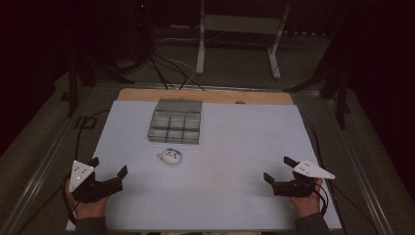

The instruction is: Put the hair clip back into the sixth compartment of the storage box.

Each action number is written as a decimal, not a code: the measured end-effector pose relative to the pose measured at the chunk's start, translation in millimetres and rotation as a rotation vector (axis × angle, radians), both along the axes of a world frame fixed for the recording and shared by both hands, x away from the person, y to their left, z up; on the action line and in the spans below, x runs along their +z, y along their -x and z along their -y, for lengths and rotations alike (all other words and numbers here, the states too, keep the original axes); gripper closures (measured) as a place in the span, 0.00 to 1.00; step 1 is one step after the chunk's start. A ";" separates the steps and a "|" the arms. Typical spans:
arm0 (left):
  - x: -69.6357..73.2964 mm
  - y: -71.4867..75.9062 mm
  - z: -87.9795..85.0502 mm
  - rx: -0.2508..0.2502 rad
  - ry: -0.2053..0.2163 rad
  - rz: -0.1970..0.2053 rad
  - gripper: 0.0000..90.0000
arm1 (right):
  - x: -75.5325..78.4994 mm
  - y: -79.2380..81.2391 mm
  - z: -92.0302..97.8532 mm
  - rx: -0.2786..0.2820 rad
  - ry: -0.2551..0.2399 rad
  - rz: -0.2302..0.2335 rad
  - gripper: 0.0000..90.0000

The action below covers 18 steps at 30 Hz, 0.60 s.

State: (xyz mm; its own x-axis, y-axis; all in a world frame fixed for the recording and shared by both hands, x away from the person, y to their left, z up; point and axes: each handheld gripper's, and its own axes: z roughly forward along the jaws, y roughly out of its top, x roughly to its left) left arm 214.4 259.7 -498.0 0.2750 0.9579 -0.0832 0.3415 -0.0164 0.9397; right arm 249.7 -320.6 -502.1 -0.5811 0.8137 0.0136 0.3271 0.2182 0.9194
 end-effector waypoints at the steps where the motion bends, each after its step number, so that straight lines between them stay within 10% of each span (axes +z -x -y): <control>1: 0.0 0.0 0.0 0.000 0.000 0.000 0.01 | 0.0 0.0 0.0 0.000 0.000 0.000 0.01; 18: 20.1 -8.8 9.0 -0.067 -0.002 0.019 0.01 | 1.2 -0.2 2.4 -0.029 -0.030 0.017 0.01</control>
